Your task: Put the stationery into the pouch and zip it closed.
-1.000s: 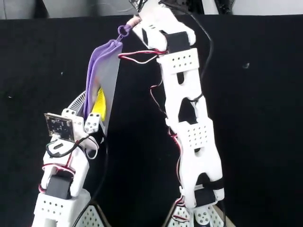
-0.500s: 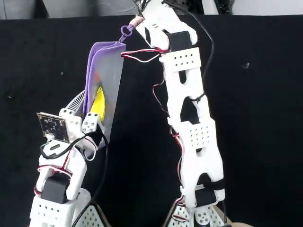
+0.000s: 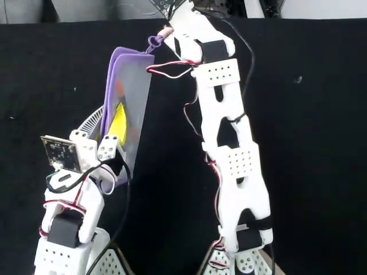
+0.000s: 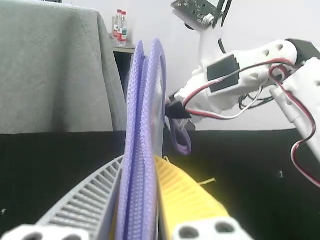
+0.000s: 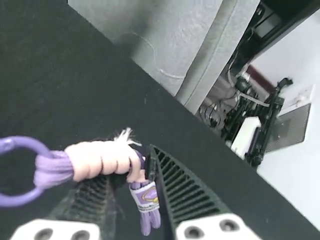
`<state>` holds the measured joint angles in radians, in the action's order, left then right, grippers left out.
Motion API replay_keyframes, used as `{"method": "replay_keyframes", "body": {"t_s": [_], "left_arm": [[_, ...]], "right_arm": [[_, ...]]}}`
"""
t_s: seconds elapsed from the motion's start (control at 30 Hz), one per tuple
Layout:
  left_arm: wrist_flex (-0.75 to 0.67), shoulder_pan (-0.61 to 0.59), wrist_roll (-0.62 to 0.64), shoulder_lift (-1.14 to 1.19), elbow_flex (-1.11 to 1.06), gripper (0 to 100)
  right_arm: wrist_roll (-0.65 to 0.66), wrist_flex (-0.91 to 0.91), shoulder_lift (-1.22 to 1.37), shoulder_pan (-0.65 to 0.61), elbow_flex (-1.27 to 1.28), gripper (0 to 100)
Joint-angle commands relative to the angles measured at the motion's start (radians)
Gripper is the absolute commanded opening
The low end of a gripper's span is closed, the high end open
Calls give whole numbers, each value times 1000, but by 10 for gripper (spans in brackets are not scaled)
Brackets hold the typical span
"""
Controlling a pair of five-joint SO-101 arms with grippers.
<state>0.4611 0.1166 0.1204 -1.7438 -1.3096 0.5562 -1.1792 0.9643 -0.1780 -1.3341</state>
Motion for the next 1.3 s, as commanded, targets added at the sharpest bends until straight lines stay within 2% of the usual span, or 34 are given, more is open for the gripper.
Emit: {"method": "replay_keyframes", "body": {"t_s": [0.0,0.13,0.3,0.5,0.77,1.07,1.27], "left_arm": [[-18,-18,15,-78,206,27],[-43,-18,15,-78,206,27],[-55,-19,41,-78,226,27],[-54,-131,133,-78,262,27],[-52,-140,135,-78,255,27],[-58,-140,135,-77,206,27],[-61,-137,127,-77,143,30]], "right_arm": [[9,-71,18,265,-5,11],[11,-178,18,307,-5,11],[11,-230,19,371,2,11],[11,-299,31,420,-5,11],[12,-379,30,471,-7,11],[11,-399,35,442,-5,11],[11,-466,36,338,-5,15]]}}
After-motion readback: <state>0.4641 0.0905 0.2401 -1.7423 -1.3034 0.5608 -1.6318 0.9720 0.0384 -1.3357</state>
